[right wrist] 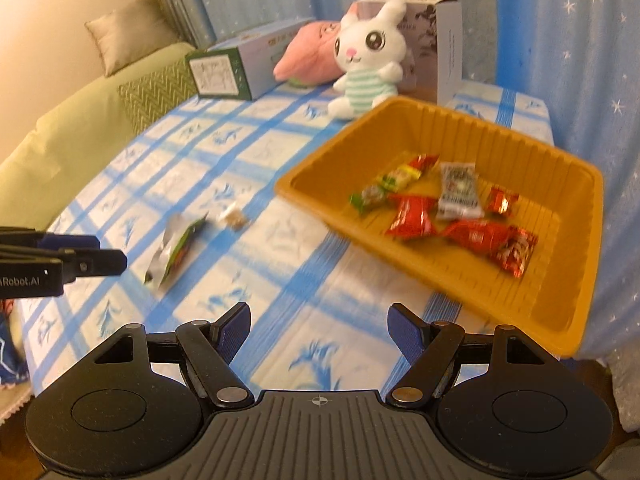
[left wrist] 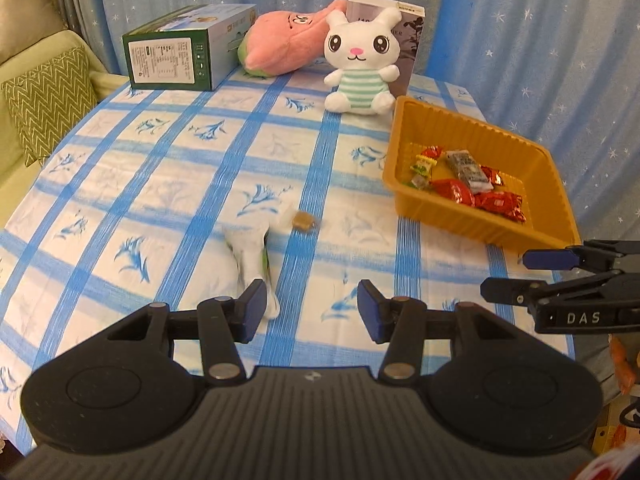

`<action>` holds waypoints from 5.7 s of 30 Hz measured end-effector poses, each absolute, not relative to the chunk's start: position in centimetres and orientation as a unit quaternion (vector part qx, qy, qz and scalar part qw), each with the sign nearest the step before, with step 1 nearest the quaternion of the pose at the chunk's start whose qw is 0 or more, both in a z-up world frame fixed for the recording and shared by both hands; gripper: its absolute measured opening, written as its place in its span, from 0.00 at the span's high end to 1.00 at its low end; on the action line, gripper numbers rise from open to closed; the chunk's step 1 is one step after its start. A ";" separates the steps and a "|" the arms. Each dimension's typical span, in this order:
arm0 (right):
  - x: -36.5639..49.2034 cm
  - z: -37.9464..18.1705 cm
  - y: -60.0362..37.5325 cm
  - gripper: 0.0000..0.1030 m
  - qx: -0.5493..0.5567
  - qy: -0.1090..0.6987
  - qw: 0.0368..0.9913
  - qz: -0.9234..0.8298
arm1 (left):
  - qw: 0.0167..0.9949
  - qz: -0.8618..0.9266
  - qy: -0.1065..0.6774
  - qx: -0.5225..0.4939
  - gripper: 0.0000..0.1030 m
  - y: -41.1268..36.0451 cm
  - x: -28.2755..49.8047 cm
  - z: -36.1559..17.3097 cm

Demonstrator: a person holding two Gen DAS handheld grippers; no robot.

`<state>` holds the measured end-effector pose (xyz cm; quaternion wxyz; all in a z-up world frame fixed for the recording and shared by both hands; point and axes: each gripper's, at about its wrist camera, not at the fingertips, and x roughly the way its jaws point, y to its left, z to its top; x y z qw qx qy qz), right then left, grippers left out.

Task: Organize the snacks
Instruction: 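Move both tools back from the tray toward the remaining snacks, then grasp the white-green packet with the left gripper while the right gripper grasps the clear-wrapped brown candy, then lift and carry both held snacks over the orange tray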

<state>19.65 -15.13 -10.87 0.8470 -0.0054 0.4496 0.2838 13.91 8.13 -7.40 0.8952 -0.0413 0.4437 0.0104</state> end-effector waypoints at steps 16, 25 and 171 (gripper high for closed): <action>16.2 -13.1 -13.0 0.27 -0.017 0.484 0.829 0.282 | 0.886 -0.007 0.463 -0.032 0.54 8.9 11.5 -9.1; 15.4 -13.2 -11.6 0.27 -0.002 0.479 0.837 0.265 | 0.883 -0.023 0.469 -0.032 0.54 10.6 11.5 -10.1; 18.1 -7.1 -20.4 0.79 0.035 0.379 0.910 0.165 | 0.898 -0.164 0.409 -0.009 0.74 0.9 21.3 -6.2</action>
